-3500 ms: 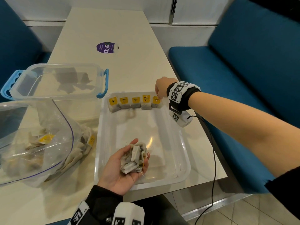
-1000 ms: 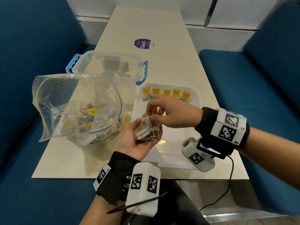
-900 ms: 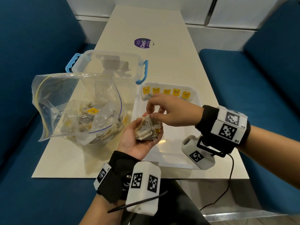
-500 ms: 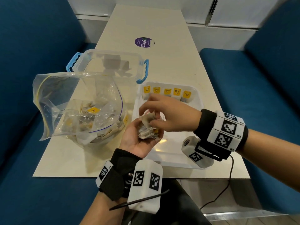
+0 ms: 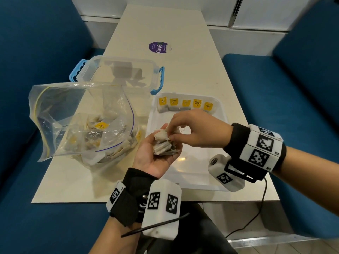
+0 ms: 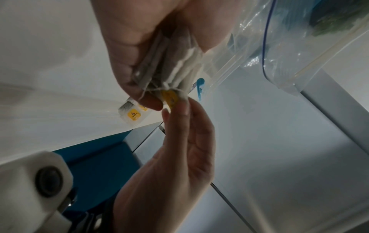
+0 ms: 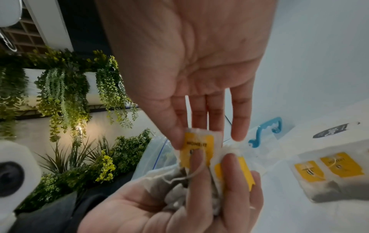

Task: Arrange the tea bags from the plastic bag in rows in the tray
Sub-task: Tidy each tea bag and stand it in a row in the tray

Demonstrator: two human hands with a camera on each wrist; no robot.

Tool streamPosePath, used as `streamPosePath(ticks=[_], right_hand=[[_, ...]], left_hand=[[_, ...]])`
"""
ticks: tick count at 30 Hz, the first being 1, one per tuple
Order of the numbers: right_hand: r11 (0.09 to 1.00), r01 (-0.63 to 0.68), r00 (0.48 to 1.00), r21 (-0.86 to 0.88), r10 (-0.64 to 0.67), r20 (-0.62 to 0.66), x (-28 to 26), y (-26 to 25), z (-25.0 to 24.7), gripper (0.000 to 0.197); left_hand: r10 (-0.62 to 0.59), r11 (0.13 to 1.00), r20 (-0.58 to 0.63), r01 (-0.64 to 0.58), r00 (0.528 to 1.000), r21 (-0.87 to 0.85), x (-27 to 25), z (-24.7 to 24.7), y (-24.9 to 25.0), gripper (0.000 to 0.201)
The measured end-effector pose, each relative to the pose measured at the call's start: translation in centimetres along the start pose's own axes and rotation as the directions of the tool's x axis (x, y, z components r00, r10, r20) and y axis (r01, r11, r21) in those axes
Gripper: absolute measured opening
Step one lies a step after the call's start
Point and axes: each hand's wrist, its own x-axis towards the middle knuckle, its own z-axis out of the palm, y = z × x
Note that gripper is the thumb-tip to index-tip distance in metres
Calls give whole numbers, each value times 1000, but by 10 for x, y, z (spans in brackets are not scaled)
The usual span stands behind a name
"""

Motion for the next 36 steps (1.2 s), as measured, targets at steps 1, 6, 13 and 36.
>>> streamPosePath(ticks=[1, 6, 13, 36], right_hand=[[1000, -1, 1000, 20, 1, -20, 0, 0, -1, 15], [1000, 6, 1000, 24, -5, -26, 2, 0, -4, 17], [997, 1, 996, 71, 6, -89, 5, 1, -7, 12], [977, -181, 981, 108, 188, -54, 25, 9, -37, 12]], left_hand=[[3, 1000, 5, -3, 1000, -8, -1, 1, -1, 32], [-18, 999, 20, 19, 1000, -35, -3, 3, -3, 46], [-44, 997, -17, 42, 999, -69, -2, 2, -1, 39], [-62, 994, -23, 59, 998, -91, 7, -12, -7, 26]])
